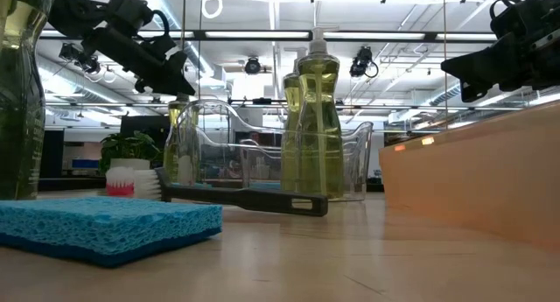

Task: Pick & Place Kitchen Sink Supplies
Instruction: Put the green dish soap into the bottom transparent bin

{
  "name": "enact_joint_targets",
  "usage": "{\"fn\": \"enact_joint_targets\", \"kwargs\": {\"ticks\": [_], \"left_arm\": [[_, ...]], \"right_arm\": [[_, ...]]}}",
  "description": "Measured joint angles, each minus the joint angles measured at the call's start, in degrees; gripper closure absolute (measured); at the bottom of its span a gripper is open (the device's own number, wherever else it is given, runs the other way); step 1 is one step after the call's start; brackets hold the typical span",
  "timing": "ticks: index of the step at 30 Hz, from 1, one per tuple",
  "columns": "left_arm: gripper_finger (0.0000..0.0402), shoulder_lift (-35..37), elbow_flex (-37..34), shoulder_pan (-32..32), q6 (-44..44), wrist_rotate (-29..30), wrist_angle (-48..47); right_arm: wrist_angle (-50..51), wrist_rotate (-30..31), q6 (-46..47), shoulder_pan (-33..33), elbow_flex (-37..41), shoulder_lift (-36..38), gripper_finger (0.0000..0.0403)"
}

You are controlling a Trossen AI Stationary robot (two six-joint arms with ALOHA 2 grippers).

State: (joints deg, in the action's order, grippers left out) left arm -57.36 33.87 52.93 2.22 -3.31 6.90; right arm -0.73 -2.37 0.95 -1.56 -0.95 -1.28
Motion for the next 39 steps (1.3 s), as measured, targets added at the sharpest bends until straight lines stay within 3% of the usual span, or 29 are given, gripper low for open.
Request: {"fn": "enact_joint_targets", "kwargs": {"ticks": [14, 21, 25, 39], "left_arm": [[0.0284, 3.5, 1.4, 0.0, 2.7, -0.1, -2.8], [0.0284, 5.5, 6.7, -0.1, 3.0, -0.2, -5.4], [0.0284, 5.6, 11.1, -0.3, 2.9, -3.4, -8.6], [0.0284, 5.6, 22.2, -10.2, 0.2, -7.0, -17.1]], "right_arm": [[0.0, 0.0, 0.0, 0.0, 0.0, 0.0, 0.0396], [0.0, 0.0, 0.0, 0.0, 0.0, 0.0, 0.0396], [0.0, 0.0, 0.0, 0.0, 0.0, 0.0, 0.0396], [0.0, 0.0, 0.0, 0.0, 0.0, 0.0, 0.0396]]}}
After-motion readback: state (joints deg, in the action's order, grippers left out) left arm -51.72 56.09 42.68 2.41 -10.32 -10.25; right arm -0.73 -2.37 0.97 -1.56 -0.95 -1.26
